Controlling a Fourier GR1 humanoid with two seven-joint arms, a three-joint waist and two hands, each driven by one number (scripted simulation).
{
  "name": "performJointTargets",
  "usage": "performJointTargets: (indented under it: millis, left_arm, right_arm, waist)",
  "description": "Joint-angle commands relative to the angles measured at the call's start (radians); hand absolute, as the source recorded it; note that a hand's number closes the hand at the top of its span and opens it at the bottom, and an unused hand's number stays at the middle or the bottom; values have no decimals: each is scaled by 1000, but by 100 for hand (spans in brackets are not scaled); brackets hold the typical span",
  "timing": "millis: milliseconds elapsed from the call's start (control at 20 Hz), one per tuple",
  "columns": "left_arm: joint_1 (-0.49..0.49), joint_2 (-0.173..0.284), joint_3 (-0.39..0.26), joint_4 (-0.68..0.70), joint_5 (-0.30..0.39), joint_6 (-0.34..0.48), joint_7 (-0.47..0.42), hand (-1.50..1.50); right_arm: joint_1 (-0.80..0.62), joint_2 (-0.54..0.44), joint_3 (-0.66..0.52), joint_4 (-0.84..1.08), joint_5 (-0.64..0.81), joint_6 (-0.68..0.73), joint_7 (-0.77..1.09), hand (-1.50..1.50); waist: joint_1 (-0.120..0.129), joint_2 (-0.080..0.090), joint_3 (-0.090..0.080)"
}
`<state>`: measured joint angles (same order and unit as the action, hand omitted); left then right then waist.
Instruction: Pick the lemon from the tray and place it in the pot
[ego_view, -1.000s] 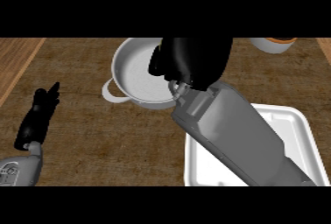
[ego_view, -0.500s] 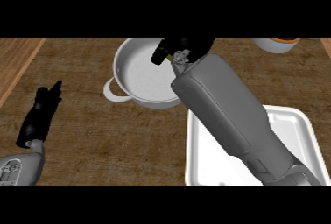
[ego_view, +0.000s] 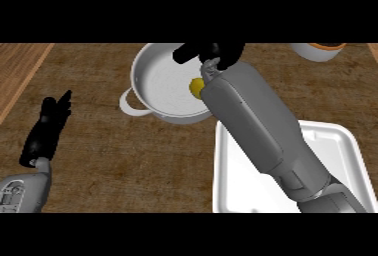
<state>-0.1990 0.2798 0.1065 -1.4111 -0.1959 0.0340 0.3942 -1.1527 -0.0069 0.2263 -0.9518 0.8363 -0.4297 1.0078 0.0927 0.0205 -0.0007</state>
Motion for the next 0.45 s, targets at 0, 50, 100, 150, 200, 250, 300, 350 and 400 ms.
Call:
performJointTargets:
  millis: [0,50,100,150,200,250,300,350,400]
  left_arm:
    - [24,15,16,-4,2,-2,-20,0]
    - [20,7,11,8,0,0,-20,0]
    - [7,3,10,-12,-7,15,0,0]
    - [44,21,23,-7,-7,8,-20,0]
    - [51,9,23,4,-10,19,-27,0]
    - [18,5,27,16,-13,31,2,0]
    - [40,9,25,-17,-10,23,13,0]
    - [59,19,35,-47,9,5,36,0]
    - [39,12,28,-27,-3,13,36,0]
  right_arm:
    - [-42,7,-28,20,9,-269,65,-150]
    - [3,7,-30,15,14,-331,20,-150]
    - [36,7,-3,17,33,-416,34,-150]
    - [19,7,-43,25,50,-433,26,-150]
    - [9,7,-11,22,59,-455,69,-150]
    - [41,7,-10,8,72,-491,56,-150]
    - [19,7,-17,15,114,-501,106,-150]
    - [47,7,-34,5,119,-538,75,-150]
    - [60,7,-13,1,118,-549,101,-150]
  waist:
    - [-6,-6,0]
    - [-27,-6,0]
    - [-19,-7,1]
    - [-33,-10,0]
    - [-41,-14,0]
    - [-59,-15,0]
    - [-61,-21,0]
    - [-61,-22,1]
    - [-70,-21,1]
